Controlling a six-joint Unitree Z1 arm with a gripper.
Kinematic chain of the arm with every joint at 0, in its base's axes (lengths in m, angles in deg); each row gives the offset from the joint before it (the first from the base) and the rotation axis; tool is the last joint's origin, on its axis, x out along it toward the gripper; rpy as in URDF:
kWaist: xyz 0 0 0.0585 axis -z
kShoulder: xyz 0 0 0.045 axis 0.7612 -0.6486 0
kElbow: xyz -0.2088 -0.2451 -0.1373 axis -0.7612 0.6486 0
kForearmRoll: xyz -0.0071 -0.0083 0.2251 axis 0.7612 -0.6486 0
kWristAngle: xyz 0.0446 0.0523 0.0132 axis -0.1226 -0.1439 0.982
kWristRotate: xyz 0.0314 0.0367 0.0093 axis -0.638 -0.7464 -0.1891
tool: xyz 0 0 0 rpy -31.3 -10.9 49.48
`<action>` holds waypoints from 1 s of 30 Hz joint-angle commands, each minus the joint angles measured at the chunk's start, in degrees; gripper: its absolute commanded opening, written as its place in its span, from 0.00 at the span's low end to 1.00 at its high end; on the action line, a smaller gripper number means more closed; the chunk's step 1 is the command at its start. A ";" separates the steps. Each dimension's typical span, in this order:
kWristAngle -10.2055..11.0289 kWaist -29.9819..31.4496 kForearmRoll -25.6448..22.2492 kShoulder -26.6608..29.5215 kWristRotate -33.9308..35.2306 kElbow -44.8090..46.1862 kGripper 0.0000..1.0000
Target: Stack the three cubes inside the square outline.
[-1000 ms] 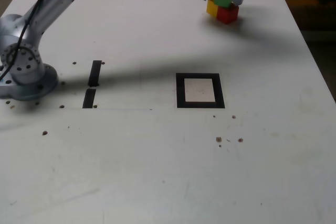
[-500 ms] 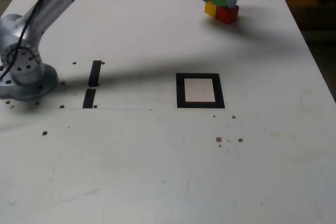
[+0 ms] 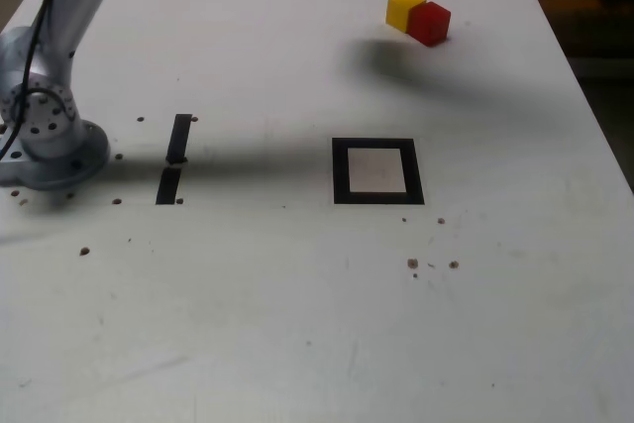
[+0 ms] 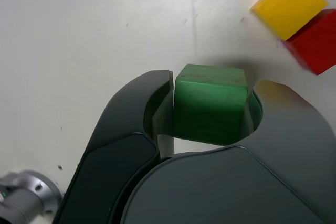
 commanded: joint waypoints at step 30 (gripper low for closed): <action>-8.21 -1.71 15.65 4.81 19.79 31.53 0.50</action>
